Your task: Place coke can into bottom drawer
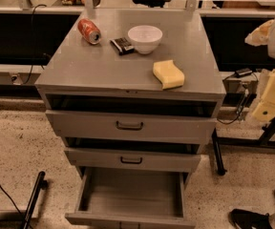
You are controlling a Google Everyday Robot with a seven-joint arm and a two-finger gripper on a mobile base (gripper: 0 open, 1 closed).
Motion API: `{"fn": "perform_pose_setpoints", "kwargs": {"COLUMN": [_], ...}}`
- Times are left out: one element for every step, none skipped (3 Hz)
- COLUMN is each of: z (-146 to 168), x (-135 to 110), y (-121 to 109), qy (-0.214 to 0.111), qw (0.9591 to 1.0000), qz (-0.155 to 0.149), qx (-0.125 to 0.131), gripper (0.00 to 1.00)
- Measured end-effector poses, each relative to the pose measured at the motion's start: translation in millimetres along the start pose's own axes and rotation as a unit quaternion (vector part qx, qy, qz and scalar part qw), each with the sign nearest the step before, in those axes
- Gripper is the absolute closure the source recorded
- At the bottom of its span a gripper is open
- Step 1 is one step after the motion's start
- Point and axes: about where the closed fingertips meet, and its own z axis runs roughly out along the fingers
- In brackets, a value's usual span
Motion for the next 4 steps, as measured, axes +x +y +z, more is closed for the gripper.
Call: {"fn": "perform_pose_setpoints", "kwargs": {"z": [0, 17, 40, 96], "x": [0, -24, -51, -44], "y": [0, -32, -73, -130], "qy": [0.0, -0.017, -0.035, 0.032], "qw": [1.0, 0.9998, 0.9993, 0.9977], "qz": [0.0, -0.005, -0.009, 0.048], "qx": [0.0, 0.001, -0.001, -0.035], "gripper": [0.0, 0.0, 0.0, 0.0]}}
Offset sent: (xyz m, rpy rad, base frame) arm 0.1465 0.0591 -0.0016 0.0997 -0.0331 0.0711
